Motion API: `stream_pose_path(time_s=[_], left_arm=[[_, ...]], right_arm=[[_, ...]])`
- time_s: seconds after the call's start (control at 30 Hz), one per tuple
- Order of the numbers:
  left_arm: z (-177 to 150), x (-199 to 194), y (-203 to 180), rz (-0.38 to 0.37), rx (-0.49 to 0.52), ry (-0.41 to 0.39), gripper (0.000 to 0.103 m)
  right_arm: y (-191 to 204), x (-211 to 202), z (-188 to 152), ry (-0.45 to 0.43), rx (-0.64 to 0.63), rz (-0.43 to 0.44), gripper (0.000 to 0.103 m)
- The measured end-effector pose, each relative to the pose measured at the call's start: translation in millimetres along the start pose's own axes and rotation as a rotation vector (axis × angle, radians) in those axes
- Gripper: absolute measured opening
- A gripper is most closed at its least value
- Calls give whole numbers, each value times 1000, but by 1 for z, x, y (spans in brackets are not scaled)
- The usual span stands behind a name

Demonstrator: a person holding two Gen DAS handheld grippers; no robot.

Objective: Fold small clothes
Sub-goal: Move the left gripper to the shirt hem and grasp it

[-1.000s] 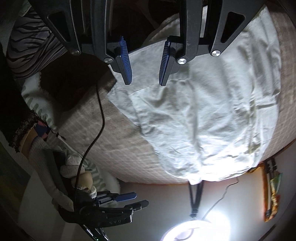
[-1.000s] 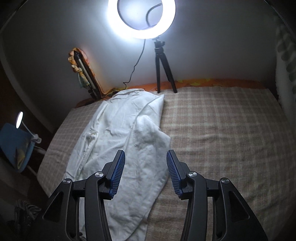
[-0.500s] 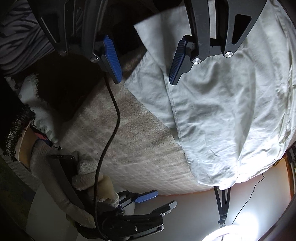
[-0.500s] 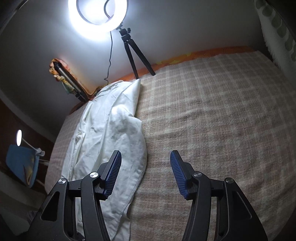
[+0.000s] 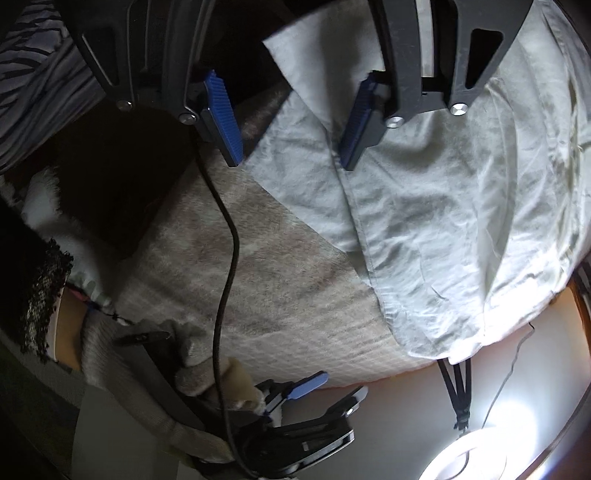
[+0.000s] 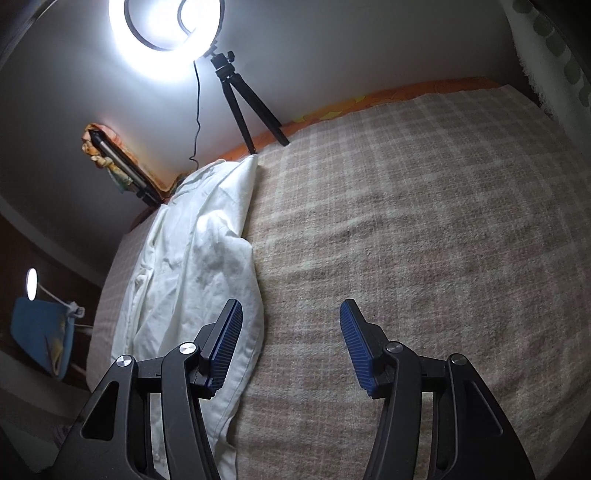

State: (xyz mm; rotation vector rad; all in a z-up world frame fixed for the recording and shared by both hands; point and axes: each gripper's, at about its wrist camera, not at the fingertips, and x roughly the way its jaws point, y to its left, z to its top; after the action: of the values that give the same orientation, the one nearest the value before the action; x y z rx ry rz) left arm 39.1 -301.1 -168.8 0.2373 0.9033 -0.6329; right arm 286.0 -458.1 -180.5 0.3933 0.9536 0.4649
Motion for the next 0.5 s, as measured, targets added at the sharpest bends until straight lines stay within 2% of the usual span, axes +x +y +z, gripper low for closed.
stream_pose_path(time_s=[0.03,0.1,0.13,0.2,0.5], left_arm=[[0,0,2,14,-4,-6,36],[2,1,11,9,-42,-16,12],[4,1,19,-13,-84,-17,5],[5,-1,34,-73,-163,-15,4],[-2,-30,57,-110,-277,-86,3]], right_arm=[[2,4,1,5,-4,2,54],[6,14,2,16,-14,6,54],[9,20,3,23,-20,10,54],[14,30,6,33,-28,18,54],[42,89,20,81,-80,20,54]])
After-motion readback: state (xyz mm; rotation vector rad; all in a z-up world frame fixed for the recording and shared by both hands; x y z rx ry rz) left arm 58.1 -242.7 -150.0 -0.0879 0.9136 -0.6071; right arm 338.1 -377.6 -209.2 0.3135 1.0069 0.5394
